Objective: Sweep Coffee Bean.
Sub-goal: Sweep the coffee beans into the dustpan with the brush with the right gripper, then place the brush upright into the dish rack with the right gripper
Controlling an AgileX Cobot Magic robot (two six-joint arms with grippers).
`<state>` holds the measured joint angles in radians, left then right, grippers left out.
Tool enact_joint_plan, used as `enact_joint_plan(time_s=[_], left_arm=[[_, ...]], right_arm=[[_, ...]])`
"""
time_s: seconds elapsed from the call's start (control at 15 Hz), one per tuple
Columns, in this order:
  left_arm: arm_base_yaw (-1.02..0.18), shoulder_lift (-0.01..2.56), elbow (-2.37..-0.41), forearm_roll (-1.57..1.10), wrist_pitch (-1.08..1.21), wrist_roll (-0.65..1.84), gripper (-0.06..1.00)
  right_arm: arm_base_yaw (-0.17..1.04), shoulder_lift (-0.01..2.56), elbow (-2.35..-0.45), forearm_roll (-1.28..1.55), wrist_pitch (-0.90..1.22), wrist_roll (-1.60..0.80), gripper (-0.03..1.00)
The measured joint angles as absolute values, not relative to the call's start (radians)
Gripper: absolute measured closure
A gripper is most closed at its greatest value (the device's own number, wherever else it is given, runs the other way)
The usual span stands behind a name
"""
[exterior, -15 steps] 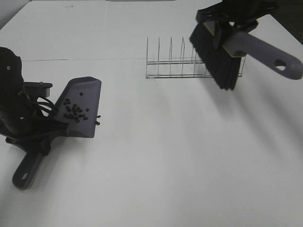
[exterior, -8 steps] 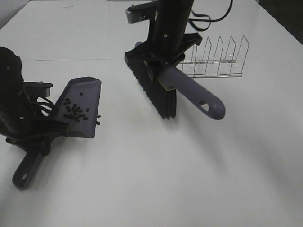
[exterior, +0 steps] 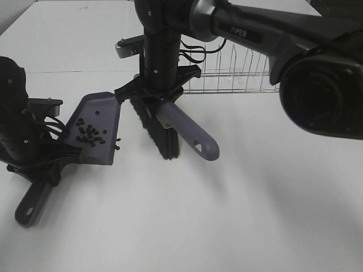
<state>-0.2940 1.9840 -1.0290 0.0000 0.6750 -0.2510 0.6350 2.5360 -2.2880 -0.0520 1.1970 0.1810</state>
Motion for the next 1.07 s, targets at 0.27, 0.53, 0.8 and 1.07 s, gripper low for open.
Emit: enact_joint_plan(time_s=[0.27, 0.53, 0.8, 1.07], left_arm=[[-0.294, 1.984, -1.029, -0.005, 0.675, -0.251, 0.69], [-0.294, 1.984, -1.029, -0.005, 0.676, -0.251, 0.69], [-0.294, 1.984, -1.029, -0.006, 0.676, -0.251, 0.69], [-0.294, 1.984, -1.029, -0.008, 0.676, -0.251, 0.69]], right_arm=[[0.716, 2.673, -2.540, 0.060, 1.220, 0.171, 0.70], [0.737, 2.683, -2.626, 0.035, 1.232, 0.171, 0.70], [0.730, 2.597, -2.647, -0.095, 1.234, 0.171, 0.70], [0.620, 2.478, -2.637, -0.120, 1.235, 0.144, 0.70]])
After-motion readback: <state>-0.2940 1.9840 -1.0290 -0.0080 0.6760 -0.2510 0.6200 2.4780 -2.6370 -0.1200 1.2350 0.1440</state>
